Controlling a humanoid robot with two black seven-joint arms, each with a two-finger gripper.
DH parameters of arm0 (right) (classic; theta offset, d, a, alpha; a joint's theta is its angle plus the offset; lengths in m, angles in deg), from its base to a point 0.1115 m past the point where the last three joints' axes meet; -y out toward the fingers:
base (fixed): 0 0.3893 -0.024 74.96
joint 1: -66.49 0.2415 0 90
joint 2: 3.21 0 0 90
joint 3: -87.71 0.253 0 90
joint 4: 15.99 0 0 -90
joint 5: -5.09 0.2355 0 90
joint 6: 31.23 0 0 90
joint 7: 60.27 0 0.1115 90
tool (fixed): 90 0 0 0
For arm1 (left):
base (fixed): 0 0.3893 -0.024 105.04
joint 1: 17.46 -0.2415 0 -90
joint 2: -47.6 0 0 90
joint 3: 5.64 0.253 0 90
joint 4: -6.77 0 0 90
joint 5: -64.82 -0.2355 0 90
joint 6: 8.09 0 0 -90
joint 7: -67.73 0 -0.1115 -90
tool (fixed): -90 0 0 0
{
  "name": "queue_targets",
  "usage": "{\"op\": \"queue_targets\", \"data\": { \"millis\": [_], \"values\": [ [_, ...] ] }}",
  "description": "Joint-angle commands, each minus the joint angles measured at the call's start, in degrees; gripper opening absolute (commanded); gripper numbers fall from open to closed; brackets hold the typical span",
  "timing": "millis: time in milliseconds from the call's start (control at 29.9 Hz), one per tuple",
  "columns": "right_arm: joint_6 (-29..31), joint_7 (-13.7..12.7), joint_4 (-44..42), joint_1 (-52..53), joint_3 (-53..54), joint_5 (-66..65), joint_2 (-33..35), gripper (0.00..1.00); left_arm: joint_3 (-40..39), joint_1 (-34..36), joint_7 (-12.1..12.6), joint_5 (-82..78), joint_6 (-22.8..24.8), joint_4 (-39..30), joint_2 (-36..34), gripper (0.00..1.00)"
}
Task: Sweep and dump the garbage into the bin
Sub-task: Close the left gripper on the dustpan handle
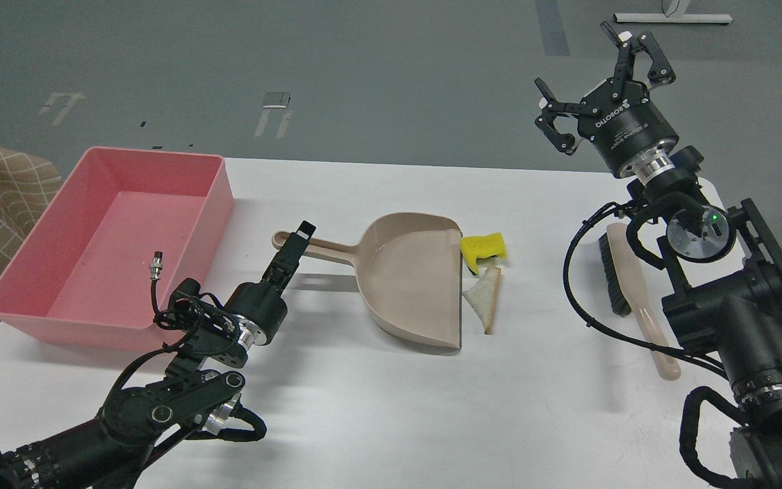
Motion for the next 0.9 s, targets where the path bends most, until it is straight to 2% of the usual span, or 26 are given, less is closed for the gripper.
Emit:
{"op": "queue_targets", "data": {
  "millis": [0, 569, 736, 869],
  "values": [
    [0.0, 0.0, 0.0, 0.0, 0.0, 0.0, 0.0, 1.0, 0.1, 0.5, 0.1, 0.0, 0.0, 1.5, 1.0, 0.91],
    [0.0, 0.0, 0.0, -0.1, 0.1, 0.0, 0.0, 1.0, 0.2, 0.4, 0.7, 0.0, 0.0, 1.6, 2.4, 0.79],
    [0.0, 0.0, -0.1, -0.1, 0.0, 0.0, 0.0, 1.0, 0.2, 0.5, 1.3, 0.0, 0.0, 1.6, 3.0, 0.7],
    [0.0, 0.0, -0.1, -0.1, 0.1, 0.0, 0.0, 1.0, 0.3, 0.5, 1.3, 0.0, 0.0, 1.6, 3.0, 0.67]
  ]
}}
